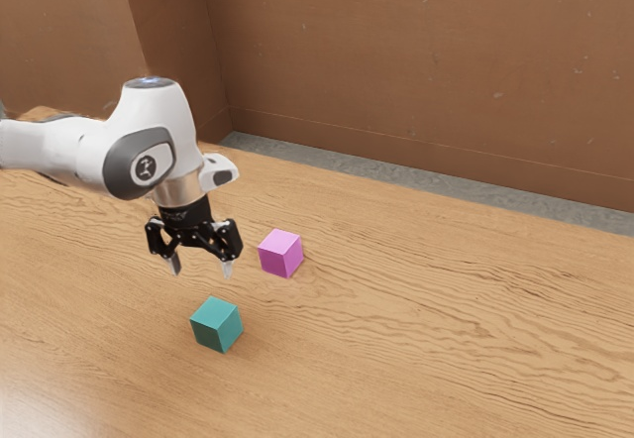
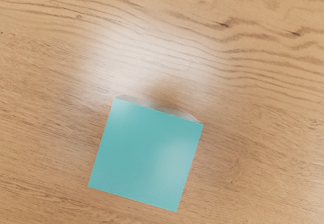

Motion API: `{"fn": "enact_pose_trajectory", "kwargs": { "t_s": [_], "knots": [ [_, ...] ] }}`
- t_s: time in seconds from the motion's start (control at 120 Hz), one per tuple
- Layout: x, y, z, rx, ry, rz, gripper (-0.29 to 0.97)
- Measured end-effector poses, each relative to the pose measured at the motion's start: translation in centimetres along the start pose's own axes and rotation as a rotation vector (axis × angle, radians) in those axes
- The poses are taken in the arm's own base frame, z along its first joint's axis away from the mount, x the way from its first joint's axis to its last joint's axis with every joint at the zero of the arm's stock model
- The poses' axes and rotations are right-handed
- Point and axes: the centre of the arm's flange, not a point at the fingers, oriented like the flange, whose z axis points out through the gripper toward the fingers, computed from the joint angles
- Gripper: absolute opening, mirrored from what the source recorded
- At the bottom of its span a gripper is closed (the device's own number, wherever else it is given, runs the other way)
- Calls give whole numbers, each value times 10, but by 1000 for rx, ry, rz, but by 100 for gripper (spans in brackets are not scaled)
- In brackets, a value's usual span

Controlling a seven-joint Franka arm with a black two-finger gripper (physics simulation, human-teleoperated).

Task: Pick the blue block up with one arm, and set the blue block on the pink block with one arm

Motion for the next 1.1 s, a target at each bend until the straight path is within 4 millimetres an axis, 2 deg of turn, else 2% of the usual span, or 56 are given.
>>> {"fn": "enact_pose_trajectory", "kwargs": {
  "t_s": [0.158, 0.283, 0.708, 0.85, 0.958, 1.1],
  "knots": [
    [7, -12, 26, -2, 24, 27, 68],
    [1, -23, 46, -3, 34, 52, 68],
    [5, -18, 70, -3, 85, 162, 68],
    [5, -16, 84, -3, 69, 179, 68],
    [-2, -19, 95, -7, 53, 180, 68],
    [-2, -21, 99, -11, 54, 184, 68]
  ]
}}
